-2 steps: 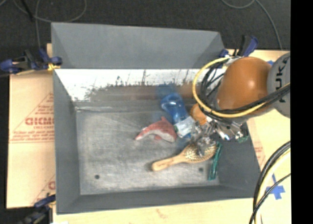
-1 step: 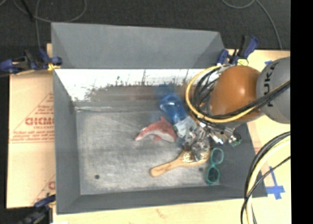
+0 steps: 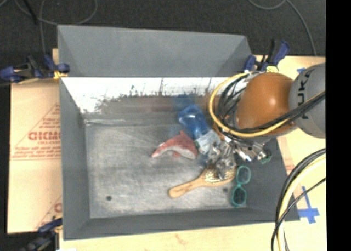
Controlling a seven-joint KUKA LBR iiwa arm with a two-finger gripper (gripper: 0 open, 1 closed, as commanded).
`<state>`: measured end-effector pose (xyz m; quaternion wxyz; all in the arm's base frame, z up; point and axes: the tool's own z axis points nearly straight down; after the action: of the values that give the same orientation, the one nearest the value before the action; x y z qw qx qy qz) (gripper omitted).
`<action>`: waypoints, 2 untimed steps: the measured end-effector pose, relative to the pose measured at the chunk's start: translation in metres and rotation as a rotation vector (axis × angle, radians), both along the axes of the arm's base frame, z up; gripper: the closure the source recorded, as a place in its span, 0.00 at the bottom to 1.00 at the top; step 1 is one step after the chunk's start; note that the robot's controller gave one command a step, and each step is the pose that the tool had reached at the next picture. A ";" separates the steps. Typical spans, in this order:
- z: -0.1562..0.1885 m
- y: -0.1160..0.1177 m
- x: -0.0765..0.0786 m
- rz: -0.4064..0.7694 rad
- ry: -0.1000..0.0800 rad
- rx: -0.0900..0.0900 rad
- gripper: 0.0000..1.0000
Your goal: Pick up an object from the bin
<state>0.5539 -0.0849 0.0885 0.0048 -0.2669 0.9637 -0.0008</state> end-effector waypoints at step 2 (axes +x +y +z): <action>-0.003 -0.015 -0.027 0.207 -0.041 0.015 1.00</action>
Offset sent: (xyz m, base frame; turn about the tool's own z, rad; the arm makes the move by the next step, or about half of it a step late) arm -0.0461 -0.0359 -0.0185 -0.2115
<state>0.5269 -0.1002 0.0853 0.0263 -0.3650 0.9306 0.0014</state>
